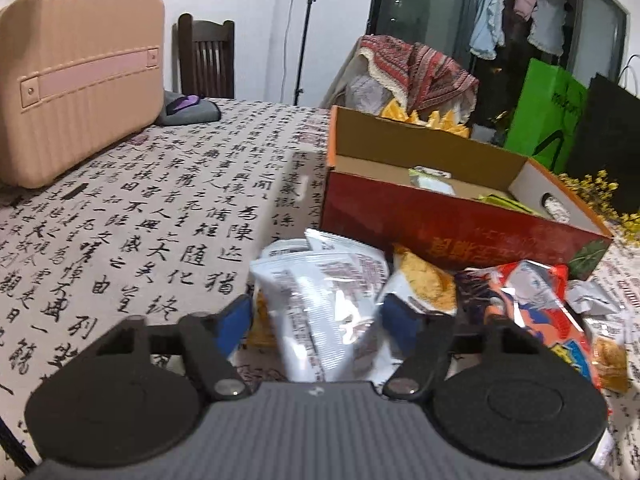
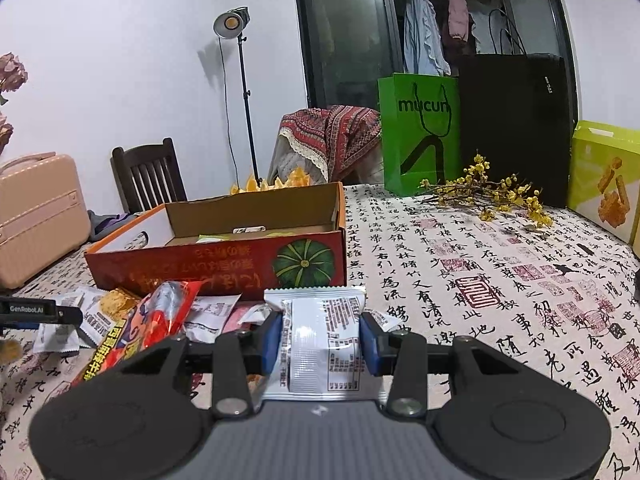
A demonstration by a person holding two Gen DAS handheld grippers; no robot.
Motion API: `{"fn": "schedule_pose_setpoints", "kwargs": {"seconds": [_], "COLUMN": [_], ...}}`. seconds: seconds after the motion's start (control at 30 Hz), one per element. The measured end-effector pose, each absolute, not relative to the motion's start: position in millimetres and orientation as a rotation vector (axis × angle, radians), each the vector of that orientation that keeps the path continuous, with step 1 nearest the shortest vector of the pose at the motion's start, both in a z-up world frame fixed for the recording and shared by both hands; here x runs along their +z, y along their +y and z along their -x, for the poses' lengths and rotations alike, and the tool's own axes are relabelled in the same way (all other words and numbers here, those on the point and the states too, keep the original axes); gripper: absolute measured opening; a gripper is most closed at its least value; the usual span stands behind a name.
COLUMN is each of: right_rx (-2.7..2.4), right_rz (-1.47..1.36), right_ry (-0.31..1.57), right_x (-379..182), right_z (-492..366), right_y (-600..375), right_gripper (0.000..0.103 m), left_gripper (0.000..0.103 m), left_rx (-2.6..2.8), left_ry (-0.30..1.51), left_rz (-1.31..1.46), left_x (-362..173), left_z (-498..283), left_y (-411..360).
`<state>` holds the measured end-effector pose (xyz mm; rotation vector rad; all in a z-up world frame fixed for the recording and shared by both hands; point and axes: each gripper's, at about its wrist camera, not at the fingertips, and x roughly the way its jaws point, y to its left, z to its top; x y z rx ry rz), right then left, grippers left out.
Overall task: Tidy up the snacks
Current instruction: 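Grasp a white sachet with the right gripper while the left grasps another, then carry both held white sachets over the open box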
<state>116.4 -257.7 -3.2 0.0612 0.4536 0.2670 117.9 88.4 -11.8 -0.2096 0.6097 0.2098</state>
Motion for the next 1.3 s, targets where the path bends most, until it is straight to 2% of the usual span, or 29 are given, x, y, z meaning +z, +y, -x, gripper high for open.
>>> {"fn": "schedule_pose_setpoints", "kwargs": {"seconds": [0.07,0.67,1.07,1.3], "right_rx": [0.267,0.277,0.299,0.325], "right_rz": [-0.063,-0.071,-0.057,-0.083], "right_ry": [0.455,0.406,0.314,0.333], "right_x": [-4,10,55,74], "right_z": [-116,-115,-158,-206], "right_y": [-259,-253,-227,-207], "right_gripper": [0.040,0.040,0.040,0.040], "left_gripper": [0.061,0.061,0.061,0.061], "left_rx": [0.193,0.134,0.076,0.044], "left_ry": [0.596,0.484,0.427,0.414], "left_rz": [0.214,0.213,0.200,0.196], "left_x": [-10,22,60,76], "left_z": [-114,-93,-133,-169], "left_y": [87,78,53,38]}}
